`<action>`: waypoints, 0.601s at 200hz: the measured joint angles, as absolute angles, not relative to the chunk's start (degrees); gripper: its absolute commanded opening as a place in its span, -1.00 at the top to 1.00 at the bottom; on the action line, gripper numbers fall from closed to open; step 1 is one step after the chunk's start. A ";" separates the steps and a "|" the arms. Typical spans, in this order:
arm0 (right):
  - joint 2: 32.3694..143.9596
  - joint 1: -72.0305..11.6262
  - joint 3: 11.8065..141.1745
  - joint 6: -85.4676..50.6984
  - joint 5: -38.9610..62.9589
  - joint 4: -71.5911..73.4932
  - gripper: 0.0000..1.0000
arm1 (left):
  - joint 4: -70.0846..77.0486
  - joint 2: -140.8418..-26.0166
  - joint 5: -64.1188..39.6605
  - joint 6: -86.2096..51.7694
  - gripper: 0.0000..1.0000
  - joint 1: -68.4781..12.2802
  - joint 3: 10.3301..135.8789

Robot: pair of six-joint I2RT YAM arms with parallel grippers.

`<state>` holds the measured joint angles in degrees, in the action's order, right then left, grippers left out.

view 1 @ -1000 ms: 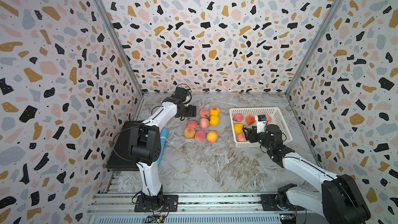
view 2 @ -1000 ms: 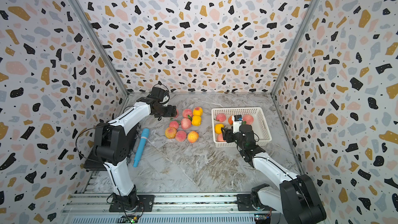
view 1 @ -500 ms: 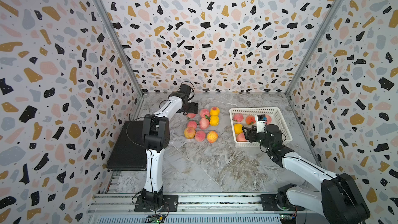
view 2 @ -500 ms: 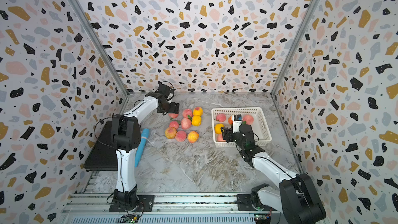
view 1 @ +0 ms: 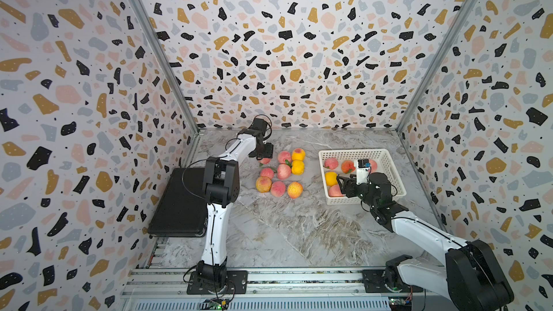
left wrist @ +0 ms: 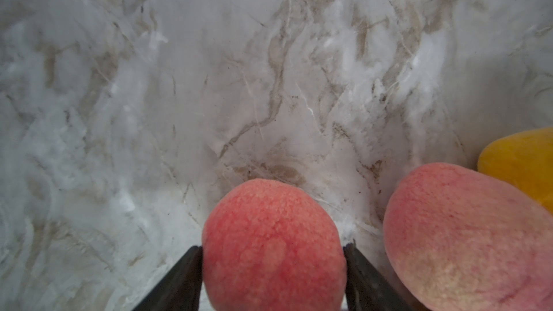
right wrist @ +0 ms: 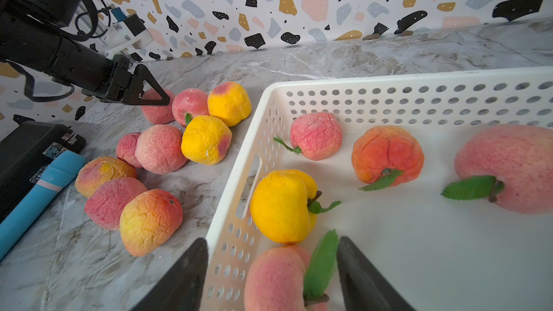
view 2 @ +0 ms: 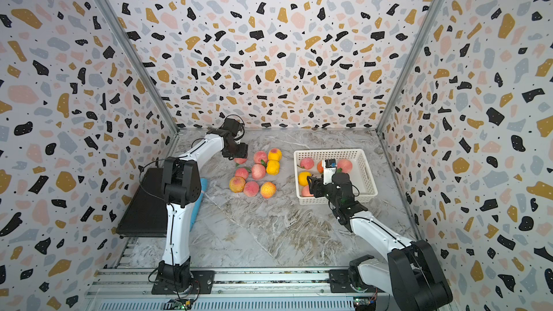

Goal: Put the peaches into the basket
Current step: Pick up the peach from the center of the board.

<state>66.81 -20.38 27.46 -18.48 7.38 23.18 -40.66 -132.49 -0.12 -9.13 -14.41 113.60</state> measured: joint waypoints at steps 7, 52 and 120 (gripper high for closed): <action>66.81 -20.38 27.46 -18.48 7.25 23.18 -0.40 | -40.64 -132.44 -0.01 -9.15 -0.31 -14.41 113.51; 66.83 -20.38 27.49 -18.52 6.00 23.07 -0.38 | -40.34 -130.34 0.45 -8.93 -0.16 -14.44 111.00; 66.26 -20.23 29.89 -18.65 1.87 14.46 -0.38 | -38.98 -115.00 -1.02 -8.75 -0.09 -15.31 104.66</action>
